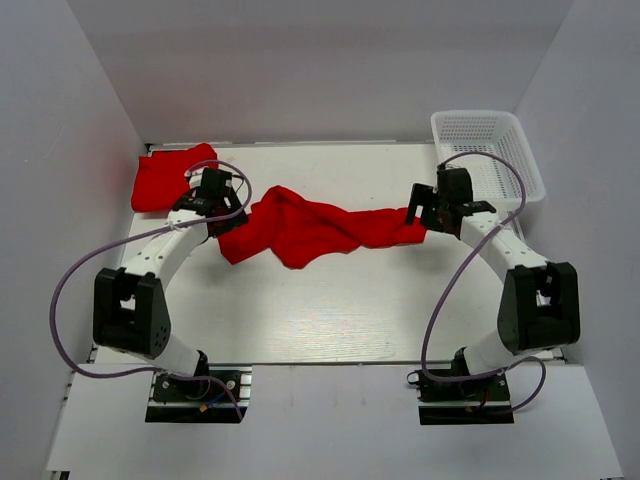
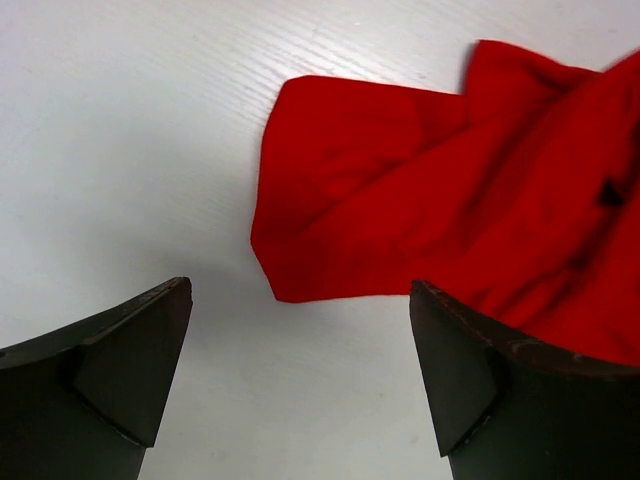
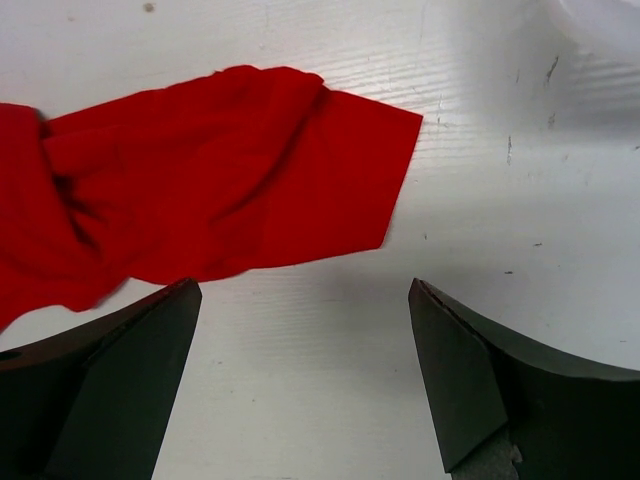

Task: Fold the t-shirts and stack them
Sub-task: Flatten out the tshirt

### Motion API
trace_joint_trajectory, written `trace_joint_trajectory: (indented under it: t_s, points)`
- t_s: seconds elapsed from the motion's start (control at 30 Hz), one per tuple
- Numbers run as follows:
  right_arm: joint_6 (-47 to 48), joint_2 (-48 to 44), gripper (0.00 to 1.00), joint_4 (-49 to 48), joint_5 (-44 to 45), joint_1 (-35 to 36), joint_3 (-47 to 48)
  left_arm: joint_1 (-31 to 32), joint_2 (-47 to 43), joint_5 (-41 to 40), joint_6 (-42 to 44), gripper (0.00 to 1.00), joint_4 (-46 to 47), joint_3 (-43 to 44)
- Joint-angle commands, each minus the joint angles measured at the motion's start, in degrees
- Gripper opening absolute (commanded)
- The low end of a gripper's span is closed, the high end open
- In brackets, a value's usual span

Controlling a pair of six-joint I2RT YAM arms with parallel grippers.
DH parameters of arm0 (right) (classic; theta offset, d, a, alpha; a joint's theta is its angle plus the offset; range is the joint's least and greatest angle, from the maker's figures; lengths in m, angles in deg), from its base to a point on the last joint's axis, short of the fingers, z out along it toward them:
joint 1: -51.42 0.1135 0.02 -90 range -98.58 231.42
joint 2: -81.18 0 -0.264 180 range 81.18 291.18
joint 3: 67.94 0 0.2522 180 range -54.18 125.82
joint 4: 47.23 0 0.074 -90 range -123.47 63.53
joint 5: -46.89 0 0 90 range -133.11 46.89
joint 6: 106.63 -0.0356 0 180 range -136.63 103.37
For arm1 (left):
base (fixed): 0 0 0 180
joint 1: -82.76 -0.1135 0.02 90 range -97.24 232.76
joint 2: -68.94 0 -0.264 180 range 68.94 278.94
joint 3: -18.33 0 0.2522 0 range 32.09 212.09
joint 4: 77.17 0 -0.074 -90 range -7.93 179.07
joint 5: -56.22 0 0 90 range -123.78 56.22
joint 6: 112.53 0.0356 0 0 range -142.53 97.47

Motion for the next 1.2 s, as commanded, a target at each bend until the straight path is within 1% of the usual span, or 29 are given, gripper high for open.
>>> trace_joint_trajectory:
  t_s: [0.0, 0.03, 0.17, 0.23, 0.27, 0.33, 0.37, 0.43, 0.47, 0.57, 0.6, 0.63, 0.67, 0.7, 0.77, 0.83, 1.0, 1.13, 1.17]
  points:
    - [-1.8, 3.3, 0.9, -2.6, 0.7, -1.2, 0.6, -2.6, 2.9, 1.5, -2.0, 1.0, 2.7, -0.7]
    - [-0.5, 4.9, 0.9, -2.7, 0.8, -1.3, 0.7, -3.1, 3.8, 2.3, -2.0, 1.0, 3.6, -0.7]
    - [-2.3, 9.5, 0.9, -2.6, -0.7, -1.9, 2.8, -5.2, 7.9, 2.4, -4.0, 0.93, 5.4, -2.0]
    - [-2.7, 10.4, 0.9, -2.7, -0.8, -2.4, 3.2, -5.8, 8.6, 3.8, -4.6, 0.92, 8.7, -3.3]
    - [-2.8, 11.6, 0.9, -2.8, -0.8, -2.6, 3.5, -6.3, 9.2, 5.7, -4.6, 0.89, 9.6, -4.4]
    - [-2.7, 12.3, 0.9, -3.3, -2.0, -3.0, 3.6, -6.3, 10.2, 7.8, -4.6, 0.89, 11.8, -5.5]
    - [-2.7, 13.1, 0.9, -3.2, -2.1, -3.2, 4.0, -6.9, 11.8, 8.6, -4.6, 0.85, 13.7, -6.0]
    - [-2.7, 13.5, 0.9, -3.3, -2.8, -3.6, 4.4, -6.9, 13.6, 10.2, -4.1, 0.79, 15.0, -6.0]
    - [-2.8, 13.8, 0.9, -3.2, -3.0, -3.7, 4.4, -6.9, 15.6, 10.8, -4.1, 0.72, 15.9, -6.0]
    - [-3.0, 13.7, 0.9, -3.6, -3.5, -4.1, 4.4, -6.9, 18.6, 12.7, -4.1, 0.59, 16.4, -6.0]
    - [-2.8, 13.6, 0.9, -3.6, -3.4, -4.3, 4.4, -6.9, 19.5, 12.7, -3.4, 0.42, 16.4, -5.3]
    - [-2.6, 13.6, 0.9, -3.6, -3.3, -4.3, 4.5, -6.9, 20.9, 13.3, -3.4, 0.28, 16.4, -5.3]
    - [-2.4, 13.7, 0.9, -3.7, -3.3, -4.3, 4.5, -6.9, 21.5, 13.3, -2.7, 0.1, 15.9, -4.6]
    - [-2.3, 14.0, 0.9, -3.7, -3.2, -4.4, 4.7, -6.9, 21.5, 13.3, -2.7, 0.0, 15.2, -4.0]
    - [-2.0, 14.1, 0.9, -3.6, -3.3, -4.4, 5.2, -6.9, 21.5, 13.3, -2.2, 0.0, 15.2, -4.0]
    - [-2.4, 14.6, 0.9, -3.6, -2.8, -4.5, 5.5, -6.9, 19.8, 12.6, -1.7, 0.0, 15.7, -4.0]
    - [-4.0, 15.4, 0.9, -4.9, -1.4, -4.3, 6.3, -6.9, 14.2, 12.6, 0.1, 0.0, 19.0, -7.4]
    - [-8.0, 16.6, 0.9, -7.9, 0.0, -4.2, 5.9, -6.9, 11.5, 12.6, 0.6, 0.0, 19.7, -8.7]
    - [-8.8, 16.9, 0.9, -8.5, 1.6, -4.0, 5.5, -6.9, 11.4, 12.6, 0.6, 0.0, 19.1, -8.7]
